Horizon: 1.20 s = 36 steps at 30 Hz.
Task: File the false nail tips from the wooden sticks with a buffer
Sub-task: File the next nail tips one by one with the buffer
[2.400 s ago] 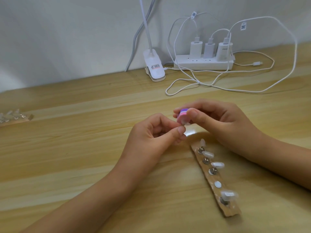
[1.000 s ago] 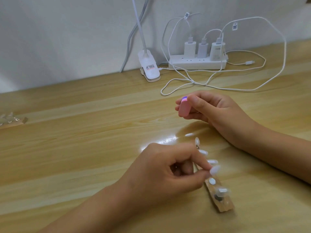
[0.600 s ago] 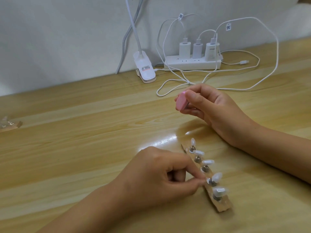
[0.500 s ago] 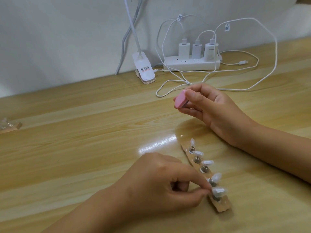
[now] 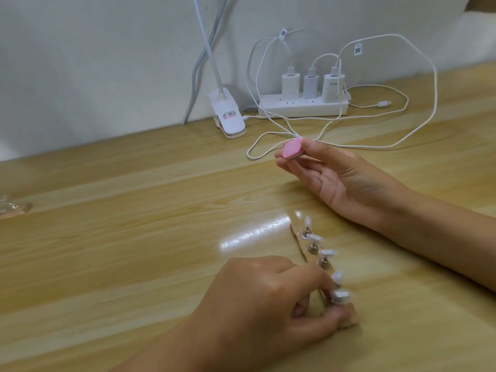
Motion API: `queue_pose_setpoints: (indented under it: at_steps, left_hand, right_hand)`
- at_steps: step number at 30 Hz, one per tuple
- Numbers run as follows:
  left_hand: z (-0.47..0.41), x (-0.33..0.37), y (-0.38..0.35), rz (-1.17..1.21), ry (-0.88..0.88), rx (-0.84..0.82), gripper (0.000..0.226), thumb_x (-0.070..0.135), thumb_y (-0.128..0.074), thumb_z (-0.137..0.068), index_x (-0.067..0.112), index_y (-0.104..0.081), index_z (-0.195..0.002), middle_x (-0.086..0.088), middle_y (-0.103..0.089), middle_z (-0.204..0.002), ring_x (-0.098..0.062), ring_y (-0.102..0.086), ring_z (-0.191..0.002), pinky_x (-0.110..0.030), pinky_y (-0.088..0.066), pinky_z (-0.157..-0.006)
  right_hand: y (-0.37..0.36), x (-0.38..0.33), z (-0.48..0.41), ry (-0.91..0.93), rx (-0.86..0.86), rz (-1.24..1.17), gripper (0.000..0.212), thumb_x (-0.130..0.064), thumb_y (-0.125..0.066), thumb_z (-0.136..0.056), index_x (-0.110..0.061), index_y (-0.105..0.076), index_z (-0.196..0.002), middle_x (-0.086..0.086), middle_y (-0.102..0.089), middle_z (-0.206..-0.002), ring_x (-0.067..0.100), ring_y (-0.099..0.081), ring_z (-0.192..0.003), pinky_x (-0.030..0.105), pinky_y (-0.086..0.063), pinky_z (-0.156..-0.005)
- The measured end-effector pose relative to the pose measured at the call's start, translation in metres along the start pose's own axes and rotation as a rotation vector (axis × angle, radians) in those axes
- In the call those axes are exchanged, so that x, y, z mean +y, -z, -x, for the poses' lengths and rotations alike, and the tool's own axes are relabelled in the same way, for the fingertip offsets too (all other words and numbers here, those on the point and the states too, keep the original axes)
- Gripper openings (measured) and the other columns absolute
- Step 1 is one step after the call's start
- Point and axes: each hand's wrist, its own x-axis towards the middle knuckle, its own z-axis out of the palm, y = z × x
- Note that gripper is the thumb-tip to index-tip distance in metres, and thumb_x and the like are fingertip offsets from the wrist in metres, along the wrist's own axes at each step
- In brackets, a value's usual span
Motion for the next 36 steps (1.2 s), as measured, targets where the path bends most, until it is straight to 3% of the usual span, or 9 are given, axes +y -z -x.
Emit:
queue_pose_setpoints:
  at_steps: [6, 8, 14, 17, 21, 25, 30, 33, 36]
  left_hand:
    - [-0.004, -0.002, 0.001, -0.184, -0.215, 0.135, 0.004, 0.022, -0.072, -0.078, 0.02, -0.075, -0.076, 0.01, -0.05, -0.056, -0.008, -0.039, -0.052, -0.018, -0.037, -0.049]
    - [-0.005, 0.0, 0.002, -0.066, -0.24, 0.21, 0.003, 0.015, -0.074, -0.078, 0.015, -0.076, -0.077, 0.008, -0.061, -0.064, -0.01, -0.048, -0.055, -0.018, -0.043, -0.053]
    - [-0.013, -0.013, 0.01, 0.886, 0.489, 0.317, 0.013, 0.025, -0.081, -0.076, 0.019, -0.069, -0.079, 0.002, -0.074, -0.077, -0.007, -0.069, -0.07, -0.013, -0.05, -0.063]
    - [-0.018, -0.03, 0.013, 0.979, 0.666, 0.388, 0.01, 0.024, -0.077, -0.073, 0.02, -0.073, -0.081, 0.002, -0.071, -0.075, -0.006, -0.065, -0.07, -0.013, -0.049, -0.064]
    - [-0.018, -0.034, 0.012, 0.981, 0.697, 0.346, 0.013, 0.027, -0.072, -0.075, 0.024, -0.076, -0.088, 0.006, -0.071, -0.079, -0.003, -0.062, -0.074, -0.012, -0.048, -0.068]
    - [-0.02, -0.032, 0.012, 0.989, 0.702, 0.331, 0.009, 0.026, -0.075, -0.077, 0.027, -0.076, -0.086, 0.004, -0.075, -0.085, -0.004, -0.065, -0.074, -0.012, -0.048, -0.065]
    - [-0.02, -0.032, 0.01, 1.015, 0.723, 0.333, 0.008, 0.014, -0.07, -0.081, 0.014, -0.076, -0.086, -0.005, -0.075, -0.082, -0.007, -0.067, -0.072, -0.014, -0.049, -0.063]
    - [-0.019, -0.034, 0.009, 0.982, 0.706, 0.323, 0.013, 0.006, -0.066, -0.086, 0.014, -0.077, -0.087, -0.003, -0.075, -0.08, -0.005, -0.067, -0.071, -0.013, -0.05, -0.065]
    - [-0.02, -0.032, 0.011, 0.963, 0.684, 0.308, 0.014, 0.022, -0.071, -0.078, 0.017, -0.078, -0.089, 0.001, -0.073, -0.073, -0.003, -0.065, -0.069, -0.012, -0.049, -0.066]
  right_hand:
    - [-0.006, -0.004, 0.002, -0.173, -0.011, -0.151, 0.045, -0.033, -0.059, -0.09, -0.004, -0.056, -0.124, 0.017, -0.07, -0.116, 0.021, -0.07, -0.101, 0.023, -0.058, -0.081]
    - [-0.007, -0.005, 0.002, -0.215, -0.033, -0.174, 0.048, -0.037, -0.056, -0.092, -0.006, -0.057, -0.129, 0.015, -0.071, -0.113, 0.02, -0.072, -0.096, 0.023, -0.059, -0.078]
    - [-0.008, -0.007, 0.003, -0.257, -0.141, -0.215, 0.035, -0.03, -0.052, -0.095, -0.014, -0.07, -0.12, 0.016, -0.069, -0.116, 0.017, -0.07, -0.088, 0.022, -0.059, -0.075]
    - [-0.005, -0.01, 0.003, -0.262, -0.175, -0.3, 0.04, -0.012, -0.06, -0.086, -0.009, -0.066, -0.125, 0.021, -0.063, -0.128, 0.02, -0.068, -0.096, 0.024, -0.058, -0.081]
    - [-0.003, -0.01, 0.002, -0.229, -0.183, -0.304, 0.039, -0.005, -0.06, -0.085, -0.006, -0.067, -0.124, 0.021, -0.059, -0.135, 0.024, -0.067, -0.109, 0.026, -0.057, -0.087]
    - [-0.008, -0.005, 0.005, -0.127, -0.168, -0.111, 0.047, -0.014, -0.062, -0.085, -0.01, -0.06, -0.132, 0.016, -0.062, -0.132, 0.02, -0.067, -0.111, 0.025, -0.056, -0.086]
    - [-0.019, 0.004, 0.016, 0.226, -0.043, 0.507, 0.039, -0.03, -0.078, -0.075, -0.024, -0.07, -0.113, 0.005, -0.072, -0.114, 0.014, -0.07, -0.096, 0.02, -0.054, -0.078]
    - [-0.022, 0.01, 0.022, 0.328, -0.099, 0.6, 0.032, -0.022, -0.078, -0.077, -0.024, -0.067, -0.107, 0.009, -0.072, -0.11, 0.021, -0.071, -0.092, 0.025, -0.056, -0.079]
    - [-0.021, 0.013, 0.022, 0.335, -0.09, 0.658, 0.027, -0.031, -0.075, -0.074, -0.026, -0.069, -0.1, 0.009, -0.071, -0.107, 0.024, -0.071, -0.094, 0.033, -0.058, -0.084]
